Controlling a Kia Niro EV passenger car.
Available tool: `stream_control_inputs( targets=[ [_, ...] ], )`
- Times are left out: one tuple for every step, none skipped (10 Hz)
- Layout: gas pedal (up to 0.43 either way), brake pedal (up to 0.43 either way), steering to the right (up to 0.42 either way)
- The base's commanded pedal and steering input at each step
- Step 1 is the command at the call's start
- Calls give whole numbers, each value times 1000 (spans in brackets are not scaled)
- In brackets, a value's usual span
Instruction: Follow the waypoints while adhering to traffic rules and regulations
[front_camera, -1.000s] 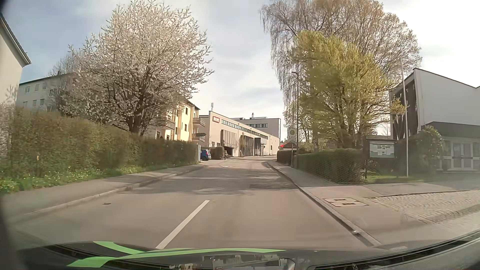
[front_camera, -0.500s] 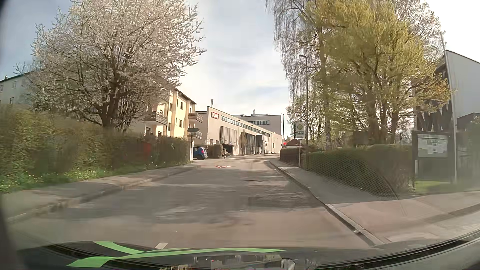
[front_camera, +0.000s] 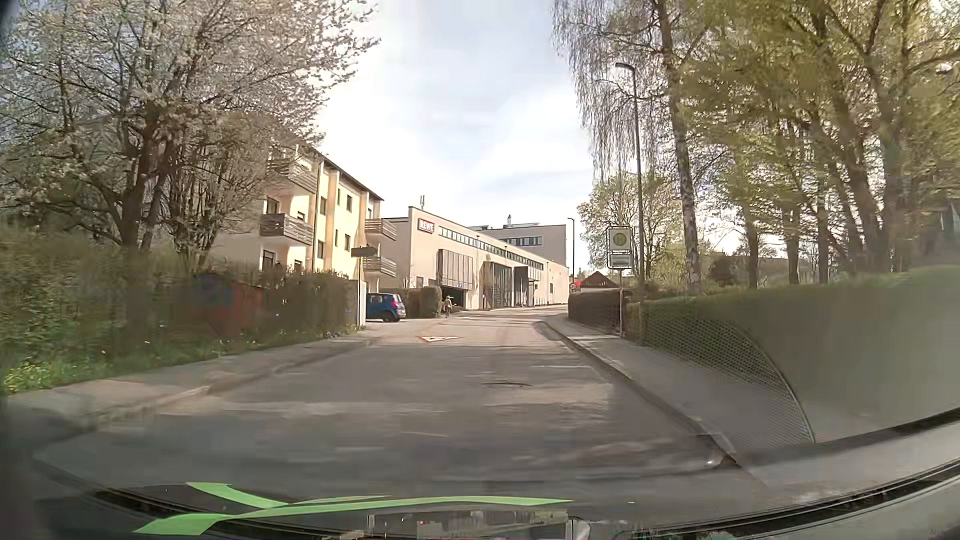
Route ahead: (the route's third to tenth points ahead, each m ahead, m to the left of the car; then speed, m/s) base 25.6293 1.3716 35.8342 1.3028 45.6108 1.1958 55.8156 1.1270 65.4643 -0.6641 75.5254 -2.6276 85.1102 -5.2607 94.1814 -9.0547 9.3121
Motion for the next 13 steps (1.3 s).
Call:
stream_control_inputs(
  targets=[
    [197, 0, -5],
    [197, 0, -3],
    [197, 0, 2],
    [189, 0, 3],
    [189, 0, 1],
    [189, 0, 1],
    [189, 0, 1],
    [177, 0, 0],
    [177, 0, 0],
    [177, 0, 0],
    [177, 0, 0],
    [177, 0, 0],
    [177, 0, 0]
  ],
)
